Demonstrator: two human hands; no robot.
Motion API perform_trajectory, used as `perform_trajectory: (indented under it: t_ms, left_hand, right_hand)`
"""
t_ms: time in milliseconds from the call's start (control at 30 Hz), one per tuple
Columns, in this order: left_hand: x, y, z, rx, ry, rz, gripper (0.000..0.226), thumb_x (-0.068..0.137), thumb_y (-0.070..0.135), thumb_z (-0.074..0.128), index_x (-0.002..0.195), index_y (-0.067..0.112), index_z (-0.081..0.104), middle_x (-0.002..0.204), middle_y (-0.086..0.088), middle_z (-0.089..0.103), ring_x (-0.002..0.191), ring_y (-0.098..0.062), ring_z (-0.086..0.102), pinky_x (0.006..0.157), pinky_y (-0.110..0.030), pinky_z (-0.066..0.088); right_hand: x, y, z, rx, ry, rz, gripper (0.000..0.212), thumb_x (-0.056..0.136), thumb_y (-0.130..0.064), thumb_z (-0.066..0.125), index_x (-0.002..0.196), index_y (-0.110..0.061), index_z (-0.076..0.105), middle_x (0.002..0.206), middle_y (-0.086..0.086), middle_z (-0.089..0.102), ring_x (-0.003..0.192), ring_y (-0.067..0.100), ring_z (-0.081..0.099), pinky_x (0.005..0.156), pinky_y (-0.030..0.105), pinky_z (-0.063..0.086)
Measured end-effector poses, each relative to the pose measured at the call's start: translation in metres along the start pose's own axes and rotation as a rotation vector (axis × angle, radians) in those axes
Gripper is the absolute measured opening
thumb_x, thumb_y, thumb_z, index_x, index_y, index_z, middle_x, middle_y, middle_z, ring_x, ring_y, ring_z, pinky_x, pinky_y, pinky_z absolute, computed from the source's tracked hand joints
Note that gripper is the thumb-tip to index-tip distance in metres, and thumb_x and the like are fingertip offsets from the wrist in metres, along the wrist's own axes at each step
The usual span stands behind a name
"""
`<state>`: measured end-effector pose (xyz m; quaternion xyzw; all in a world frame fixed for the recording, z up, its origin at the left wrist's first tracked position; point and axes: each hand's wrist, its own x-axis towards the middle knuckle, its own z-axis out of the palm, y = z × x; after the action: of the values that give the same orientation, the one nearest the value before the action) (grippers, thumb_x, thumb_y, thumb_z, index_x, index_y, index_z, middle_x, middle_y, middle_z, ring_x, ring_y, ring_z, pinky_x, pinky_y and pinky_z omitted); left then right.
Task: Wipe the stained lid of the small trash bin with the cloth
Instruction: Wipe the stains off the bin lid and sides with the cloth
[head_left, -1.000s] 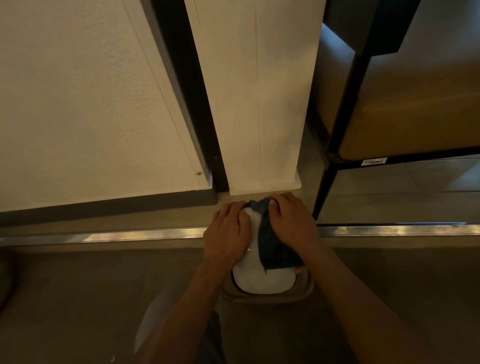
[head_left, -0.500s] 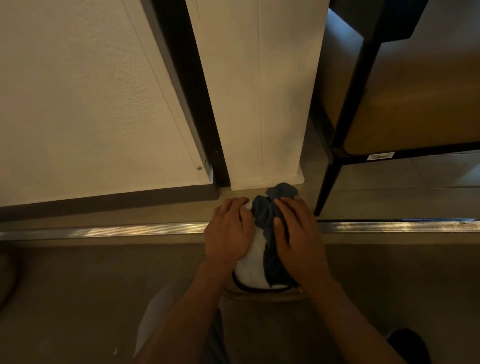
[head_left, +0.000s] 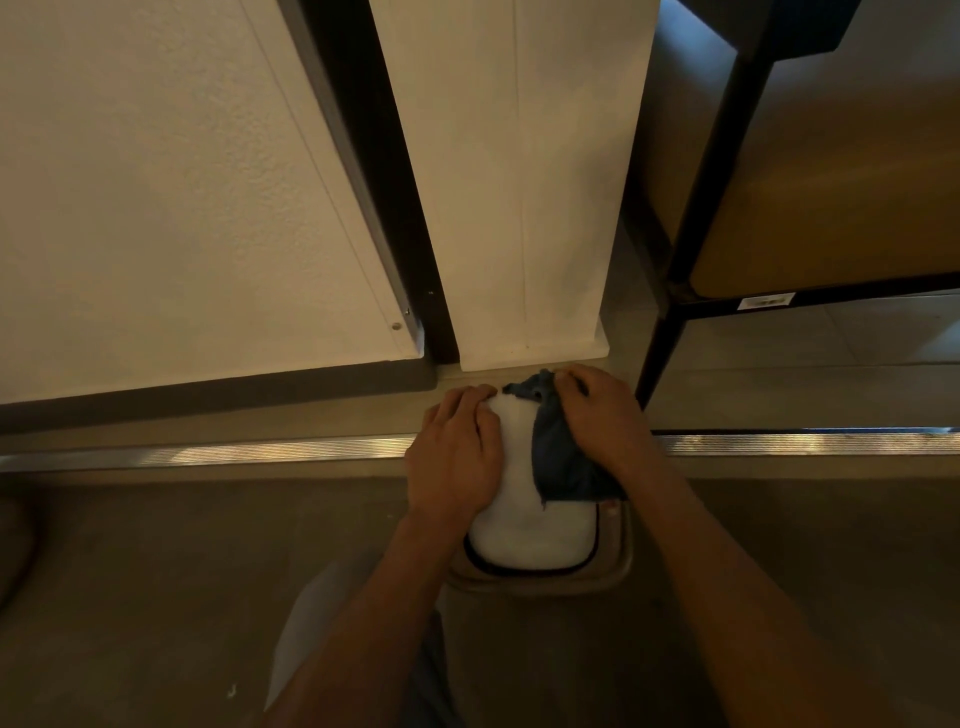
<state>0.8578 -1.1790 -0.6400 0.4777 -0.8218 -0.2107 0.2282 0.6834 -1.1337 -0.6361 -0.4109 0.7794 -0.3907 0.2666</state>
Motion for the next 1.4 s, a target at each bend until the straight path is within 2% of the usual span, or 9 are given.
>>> perform_trajectory:
  t_ms: [167,333,433,567,767,900,1067,1200,1400]
  left_hand:
    - [0.000,0.000,0.000,0.005,0.013,0.007,0.043,0.101,0.033,0.032,0.129,0.018,0.059,0.126,-0.003,0.061,0.115,-0.021,0.056,0.091,-0.025,0.037]
    - [-0.002,0.003,0.000,-0.001,0.016,0.016,0.042,0.101,0.030,0.033,0.129,0.015,0.060,0.126,-0.003,0.062,0.114,-0.023,0.056,0.093,-0.025,0.037]
    - [-0.002,0.002,-0.001,-0.001,0.005,0.023,0.042,0.101,0.030,0.033,0.130,0.014,0.060,0.127,-0.005,0.062,0.116,-0.024,0.055,0.094,-0.025,0.035]
    - [-0.002,0.000,-0.001,0.021,-0.009,0.032,0.052,0.100,0.039,0.024,0.132,0.016,0.058,0.130,-0.005,0.060,0.119,-0.023,0.054,0.098,-0.029,0.038]
    - [-0.003,0.001,0.000,0.002,0.005,0.018,0.051,0.101,0.039,0.026,0.132,0.016,0.059,0.129,-0.006,0.062,0.118,-0.025,0.055,0.097,-0.031,0.039]
    - [-0.004,0.002,-0.001,-0.009,-0.002,-0.004,0.054,0.100,0.040,0.026,0.130,0.012,0.060,0.127,-0.010,0.063,0.116,-0.028,0.057,0.094,-0.027,0.033]
    - [-0.003,0.003,0.000,-0.002,-0.024,-0.011,0.048,0.101,0.036,0.030,0.131,0.012,0.059,0.126,-0.010,0.063,0.115,-0.027,0.057,0.095,-0.028,0.037]
    - [-0.003,0.003,0.000,0.006,-0.013,0.009,0.051,0.101,0.039,0.026,0.132,0.014,0.059,0.128,-0.006,0.062,0.117,-0.024,0.056,0.098,-0.031,0.041]
    - [-0.002,0.001,0.003,0.020,0.016,0.014,0.055,0.101,0.044,0.021,0.131,0.019,0.059,0.127,-0.002,0.062,0.115,-0.021,0.056,0.097,-0.033,0.043]
  right_hand:
    - [-0.055,0.026,0.010,0.318,0.238,-0.131,0.025,0.104,-0.027,0.041,0.122,-0.020,0.056,0.113,-0.005,0.059,0.103,-0.015,0.053,0.092,0.011,0.045]
    - [-0.094,0.038,0.031,0.373,0.365,-0.048,0.043,0.104,-0.033,0.033,0.142,-0.017,0.046,0.137,-0.004,0.052,0.124,-0.001,0.048,0.103,0.020,0.041]
    - [-0.083,0.036,0.025,0.370,0.333,-0.053,0.047,0.102,-0.039,0.032,0.143,-0.019,0.045,0.131,-0.007,0.053,0.113,-0.013,0.048,0.096,0.009,0.039]
    - [-0.060,0.029,0.015,0.336,0.234,-0.045,0.042,0.102,-0.042,0.031,0.137,-0.025,0.048,0.126,-0.008,0.053,0.115,0.004,0.050,0.099,0.021,0.040]
    - [-0.010,0.021,0.000,0.380,-0.001,0.167,0.029,0.104,-0.036,0.037,0.089,-0.035,0.061,0.096,-0.004,0.065,0.086,0.001,0.058,0.067,0.016,0.040]
    - [-0.029,0.026,0.008,0.480,0.087,0.111,0.027,0.103,-0.045,0.039,0.105,-0.036,0.064,0.103,-0.008,0.067,0.098,0.004,0.062,0.080,0.020,0.046]
    - [-0.073,0.037,0.025,0.372,0.264,-0.093,0.050,0.102,-0.050,0.033,0.146,-0.026,0.042,0.130,-0.024,0.051,0.120,-0.015,0.045,0.094,0.003,0.039]
    - [-0.059,0.034,0.020,0.308,0.223,-0.098,0.045,0.103,-0.043,0.034,0.142,-0.024,0.045,0.133,-0.011,0.051,0.120,-0.001,0.049,0.098,0.013,0.039]
    - [0.006,0.014,-0.004,0.030,-0.080,0.001,0.024,0.103,-0.040,0.039,0.112,-0.033,0.060,0.104,-0.007,0.059,0.084,0.000,0.053,0.070,0.009,0.035]
